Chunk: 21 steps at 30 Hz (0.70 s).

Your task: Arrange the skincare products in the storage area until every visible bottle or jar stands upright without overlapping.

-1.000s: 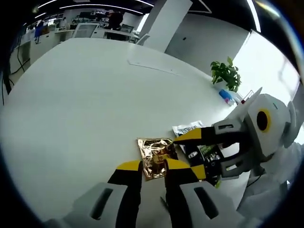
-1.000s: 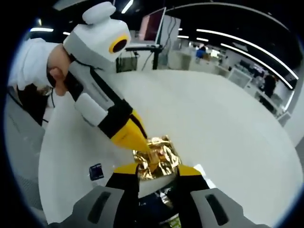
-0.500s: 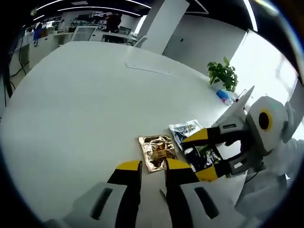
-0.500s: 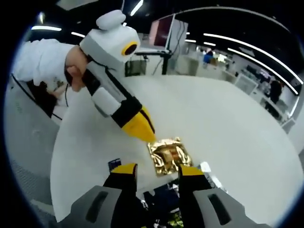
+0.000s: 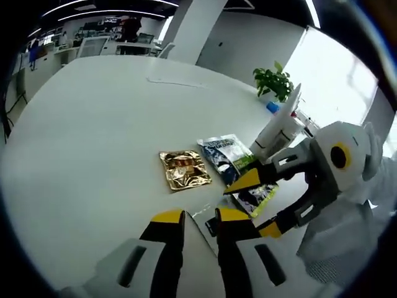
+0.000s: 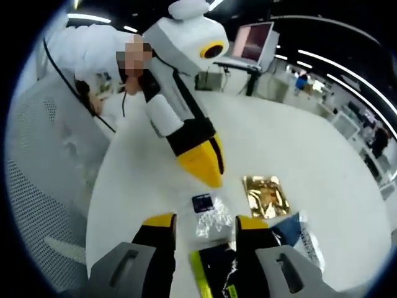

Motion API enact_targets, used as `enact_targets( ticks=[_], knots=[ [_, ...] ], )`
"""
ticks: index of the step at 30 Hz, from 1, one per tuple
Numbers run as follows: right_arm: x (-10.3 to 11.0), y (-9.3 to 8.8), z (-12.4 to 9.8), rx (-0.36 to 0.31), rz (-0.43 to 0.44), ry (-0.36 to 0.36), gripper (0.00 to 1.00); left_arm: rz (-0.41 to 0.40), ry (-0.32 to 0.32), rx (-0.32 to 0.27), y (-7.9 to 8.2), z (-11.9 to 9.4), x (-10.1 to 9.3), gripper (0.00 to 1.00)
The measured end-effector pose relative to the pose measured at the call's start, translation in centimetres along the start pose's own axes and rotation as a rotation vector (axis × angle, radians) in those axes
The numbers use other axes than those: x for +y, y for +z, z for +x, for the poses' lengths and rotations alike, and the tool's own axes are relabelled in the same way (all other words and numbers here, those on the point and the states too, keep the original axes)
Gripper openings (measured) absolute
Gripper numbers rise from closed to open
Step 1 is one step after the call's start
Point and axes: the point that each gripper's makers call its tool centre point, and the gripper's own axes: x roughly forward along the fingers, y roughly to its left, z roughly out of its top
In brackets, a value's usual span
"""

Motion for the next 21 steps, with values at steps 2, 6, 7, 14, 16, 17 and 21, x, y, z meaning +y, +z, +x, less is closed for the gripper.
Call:
enact_targets(
  ticks=[2,6,7,14,16,17,21],
  knots=[
    [0.0,-0.3,0.1,0.014,-0.020,-0.002,0.30,-0.003,-0.002,0.010,-0.4,0.0,-0.1,0.14],
    [-0.1,-0.4,0.1,0.013,0.001,-0.004,0.30,-0.003,-0.011,0.032,-1.0,0.4,-0.3,0.14],
    [-0.2,-0.4,0.1,0.010,0.005,-0.007,0.30,-0.002,-0.013,0.034,-1.1,0.5,-0.3,0.14],
    [-1.1,-0.5,0.3,0.005,0.038,-0.020,0.28,-0.017,-0.021,0.033,-1.0,1.1,-0.4,0.13],
    [-1.1,-0.4,0.3,0.007,0.042,-0.019,0.29,-0.016,-0.025,0.029,-0.9,1.2,-0.5,0.13],
    [-1.2,-0.3,0.3,0.007,0.041,-0.023,0.28,-0.017,-0.025,0.027,-0.8,1.2,-0.6,0.14],
    [-1.5,-0.3,0.3,0.004,0.048,-0.025,0.28,-0.024,-0.028,0.021,-0.6,1.4,-0.9,0.14]
  ],
)
